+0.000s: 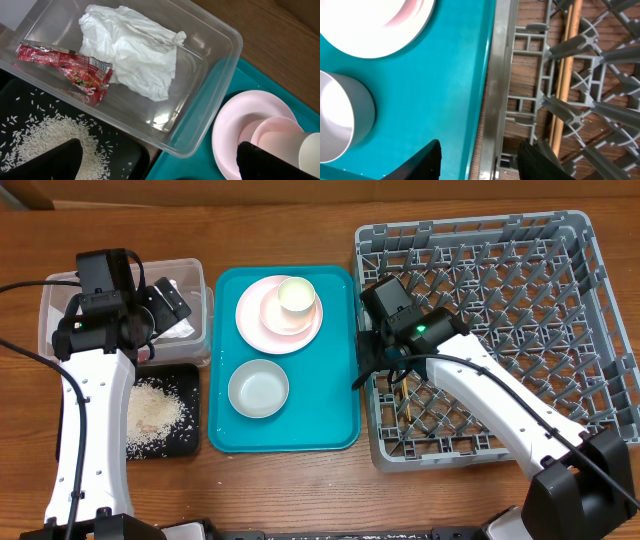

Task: Sort waste into correct bins and load items into the dishwasher
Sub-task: 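Raise the right gripper out of the rack toward the teal tray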

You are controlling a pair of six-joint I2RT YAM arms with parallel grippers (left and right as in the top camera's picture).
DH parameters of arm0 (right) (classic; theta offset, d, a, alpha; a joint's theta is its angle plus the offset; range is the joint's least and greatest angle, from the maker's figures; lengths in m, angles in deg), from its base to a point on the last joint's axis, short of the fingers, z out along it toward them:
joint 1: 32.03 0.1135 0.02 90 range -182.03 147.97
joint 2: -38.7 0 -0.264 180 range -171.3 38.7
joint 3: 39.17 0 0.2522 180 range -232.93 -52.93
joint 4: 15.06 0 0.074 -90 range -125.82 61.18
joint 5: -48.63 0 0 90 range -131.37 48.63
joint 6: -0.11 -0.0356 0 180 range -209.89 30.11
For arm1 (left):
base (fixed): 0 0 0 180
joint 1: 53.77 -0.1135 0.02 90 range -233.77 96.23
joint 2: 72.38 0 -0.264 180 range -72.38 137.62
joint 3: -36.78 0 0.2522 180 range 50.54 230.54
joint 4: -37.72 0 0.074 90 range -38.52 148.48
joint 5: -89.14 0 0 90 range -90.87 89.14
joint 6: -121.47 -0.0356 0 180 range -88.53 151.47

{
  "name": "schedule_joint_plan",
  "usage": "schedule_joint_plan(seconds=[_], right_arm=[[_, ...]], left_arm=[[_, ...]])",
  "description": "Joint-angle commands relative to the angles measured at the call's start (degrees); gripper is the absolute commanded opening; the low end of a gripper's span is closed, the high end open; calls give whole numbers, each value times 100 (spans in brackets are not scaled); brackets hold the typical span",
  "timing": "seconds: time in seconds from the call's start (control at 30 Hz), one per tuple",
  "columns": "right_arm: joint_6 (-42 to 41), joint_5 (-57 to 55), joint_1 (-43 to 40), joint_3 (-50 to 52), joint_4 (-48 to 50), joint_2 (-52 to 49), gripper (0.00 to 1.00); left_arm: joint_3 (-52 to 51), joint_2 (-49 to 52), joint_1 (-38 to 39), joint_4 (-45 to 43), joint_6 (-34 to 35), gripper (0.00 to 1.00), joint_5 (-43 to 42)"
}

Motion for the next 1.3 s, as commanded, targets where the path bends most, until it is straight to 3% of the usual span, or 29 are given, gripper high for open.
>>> schedule_joint_plan(seconds=[0.0,0.27,0.63,0.83,1.27], right_arm=[[-15,52,-11,-107,85,50,50],[-15,55,-7,-105,155,-330,49],[-22,57,-4,-105,201,-437,27],[-476,55,-7,-105,214,-437,16],[-872,57,-7,-105,330,-437,11]], left_arm=[[125,-15,4,-7,55,100,11],[125,-15,4,-4,55,100,11],[125,-15,4,-7,55,100,11],[125,-15,4,-7,55,100,13],[125,-15,4,-7,55,100,13]])
